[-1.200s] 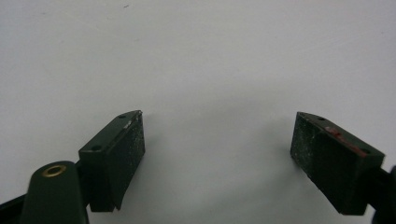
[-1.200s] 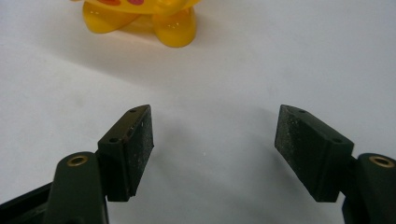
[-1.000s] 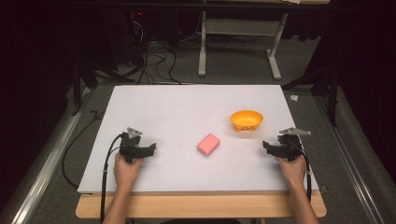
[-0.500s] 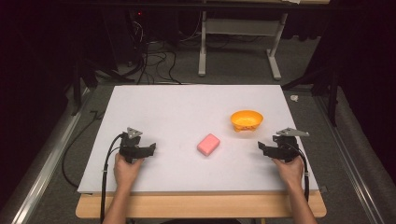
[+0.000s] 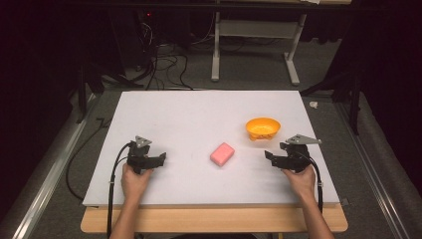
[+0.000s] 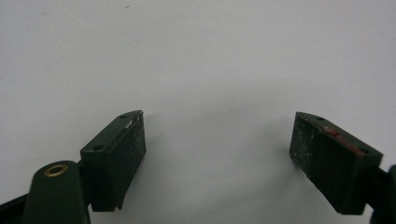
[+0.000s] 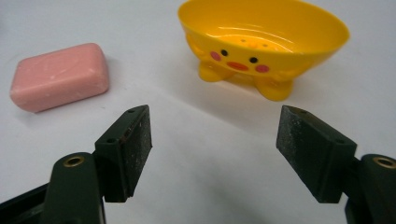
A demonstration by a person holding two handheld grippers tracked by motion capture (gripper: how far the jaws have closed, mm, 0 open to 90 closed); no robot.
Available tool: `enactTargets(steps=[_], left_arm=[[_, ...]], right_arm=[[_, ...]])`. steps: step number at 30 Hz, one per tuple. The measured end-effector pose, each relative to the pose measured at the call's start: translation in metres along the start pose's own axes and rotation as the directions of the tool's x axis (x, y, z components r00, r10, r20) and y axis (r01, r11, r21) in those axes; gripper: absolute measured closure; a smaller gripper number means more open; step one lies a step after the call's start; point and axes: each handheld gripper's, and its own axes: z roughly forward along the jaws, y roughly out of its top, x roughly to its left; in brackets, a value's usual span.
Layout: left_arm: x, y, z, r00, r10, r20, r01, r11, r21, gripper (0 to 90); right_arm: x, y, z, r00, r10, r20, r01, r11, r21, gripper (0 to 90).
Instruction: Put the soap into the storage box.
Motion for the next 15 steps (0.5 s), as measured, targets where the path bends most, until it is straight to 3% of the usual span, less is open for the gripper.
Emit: enactTargets(steps=[15], left_arm=[[0.000,0.000,0.000,1.0000,-0.001,0.000,0.001,1.0000,-0.001,19.1]], right_arm=[[0.027,0.017,0.010,0.9967,-0.041,-0.071,0.039,0.999,-0.033,22.3]])
